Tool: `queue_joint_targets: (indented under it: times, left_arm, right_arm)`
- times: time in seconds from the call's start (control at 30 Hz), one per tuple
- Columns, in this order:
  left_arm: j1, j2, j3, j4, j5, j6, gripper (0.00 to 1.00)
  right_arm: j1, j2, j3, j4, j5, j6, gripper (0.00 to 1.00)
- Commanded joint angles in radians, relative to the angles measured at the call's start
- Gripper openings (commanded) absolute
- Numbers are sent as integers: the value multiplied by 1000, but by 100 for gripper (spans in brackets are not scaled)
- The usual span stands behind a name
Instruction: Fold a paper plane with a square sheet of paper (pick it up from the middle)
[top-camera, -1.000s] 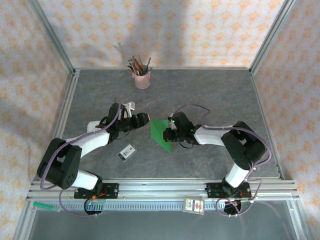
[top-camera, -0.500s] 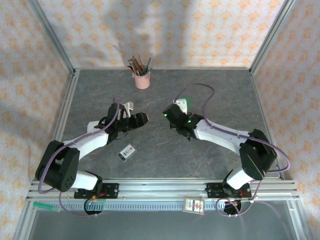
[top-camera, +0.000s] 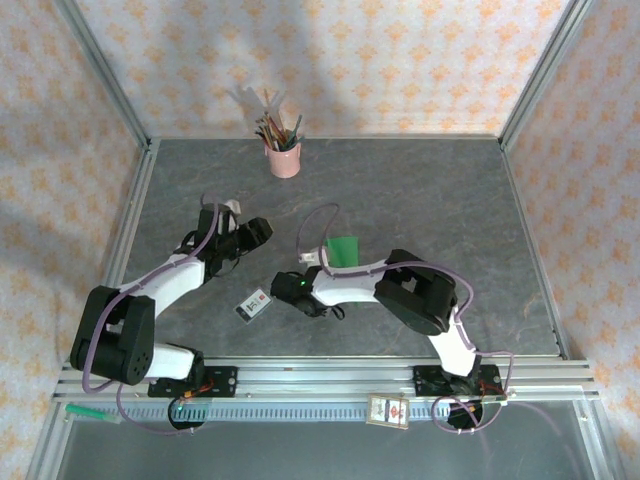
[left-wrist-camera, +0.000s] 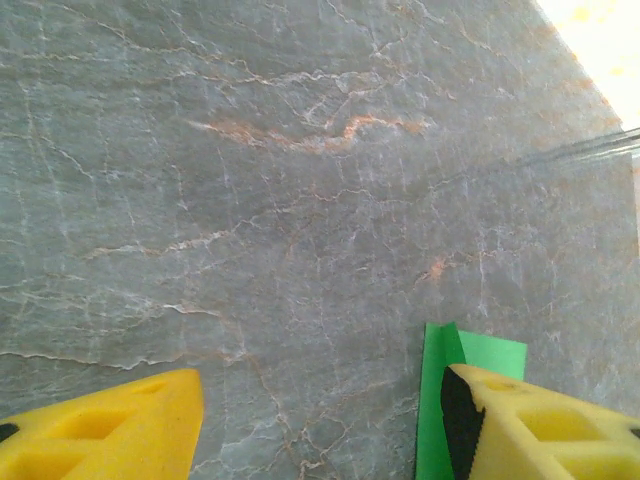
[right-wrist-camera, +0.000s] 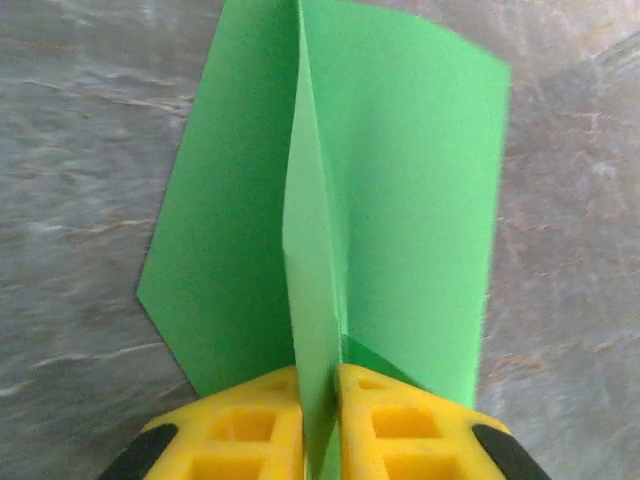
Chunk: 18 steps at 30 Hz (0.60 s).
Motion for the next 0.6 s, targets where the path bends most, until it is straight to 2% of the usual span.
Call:
queue_joint_targets:
  times: [0.0, 0.07, 0.33, 0.47, 0.57]
  left_arm:
    - [5, -44, 14, -30, -15, 25, 66]
    - [4, -57, 12, -32, -11, 29, 66]
    - [3, -64, 5, -40, 15, 40, 65]
    - [5, -62, 0, -38, 13, 42, 65]
    - [4, -59, 2, -41, -2, 45, 65]
  right_arm:
    - [14, -2, 58, -15, 1, 43, 19]
    - [17, -13, 63, -7, -9, 40, 18]
    - [-12, -151, -4, -28, 40, -9, 2]
    - [-59, -231, -54, -79, 98, -56, 0]
    - [-78, -235, -39, -196, 214, -46, 0]
